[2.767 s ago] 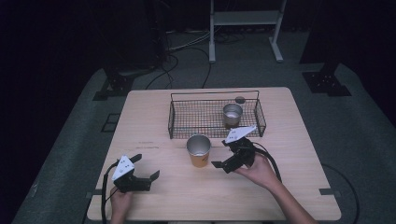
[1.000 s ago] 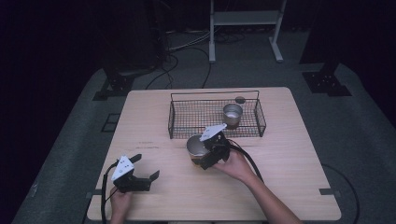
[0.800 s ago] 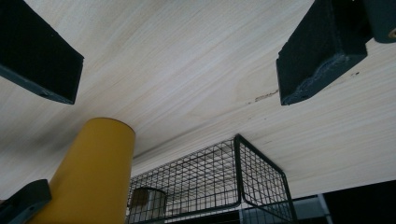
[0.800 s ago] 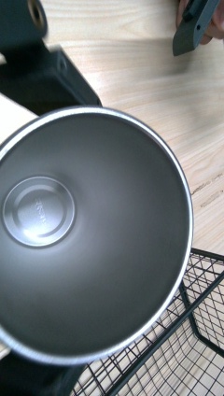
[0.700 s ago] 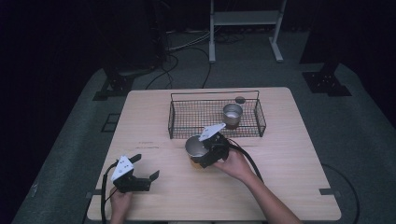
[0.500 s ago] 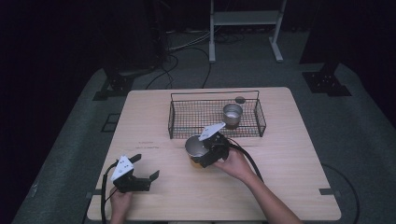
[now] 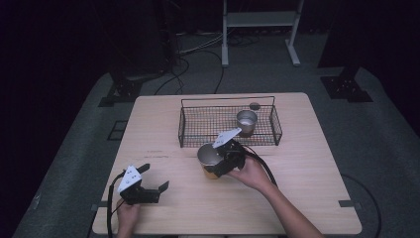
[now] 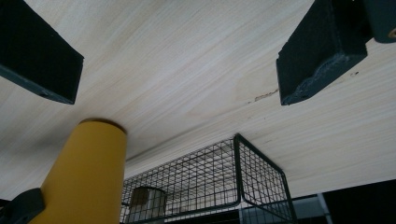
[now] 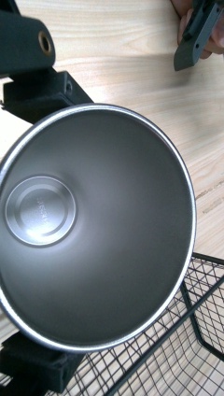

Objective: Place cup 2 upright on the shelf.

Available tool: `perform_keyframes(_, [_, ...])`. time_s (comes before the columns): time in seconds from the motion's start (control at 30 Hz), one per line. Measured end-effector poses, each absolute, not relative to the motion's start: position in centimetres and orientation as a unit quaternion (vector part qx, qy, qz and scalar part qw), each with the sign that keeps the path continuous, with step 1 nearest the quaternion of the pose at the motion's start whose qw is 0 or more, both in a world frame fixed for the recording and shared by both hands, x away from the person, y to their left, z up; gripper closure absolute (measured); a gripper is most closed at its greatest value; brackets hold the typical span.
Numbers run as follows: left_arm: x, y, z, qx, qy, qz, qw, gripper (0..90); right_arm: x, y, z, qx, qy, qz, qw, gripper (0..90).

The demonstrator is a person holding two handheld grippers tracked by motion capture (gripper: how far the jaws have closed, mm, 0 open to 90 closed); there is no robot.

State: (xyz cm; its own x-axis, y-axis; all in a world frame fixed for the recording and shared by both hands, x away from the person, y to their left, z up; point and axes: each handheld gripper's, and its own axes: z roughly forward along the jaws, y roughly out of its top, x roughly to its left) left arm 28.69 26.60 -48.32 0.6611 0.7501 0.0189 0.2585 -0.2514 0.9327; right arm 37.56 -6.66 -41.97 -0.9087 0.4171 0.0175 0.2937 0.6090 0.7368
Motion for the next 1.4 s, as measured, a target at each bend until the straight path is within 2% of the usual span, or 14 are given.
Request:
perform_keyframes(0.63, [28.7,26.6,-48.3,0.754,0.336,0.240,0.511,0.0,38.4,-8.6,-38.5,0.211,0.886,0.409,0.065,13.6])
perform_keyframes(1.4, [28.7,26.6,-48.3,0.754,0.336,0.239,0.511,0.0,39.7,-8.7,-34.8,0.210,0.880,0.420,0.065,13.7])
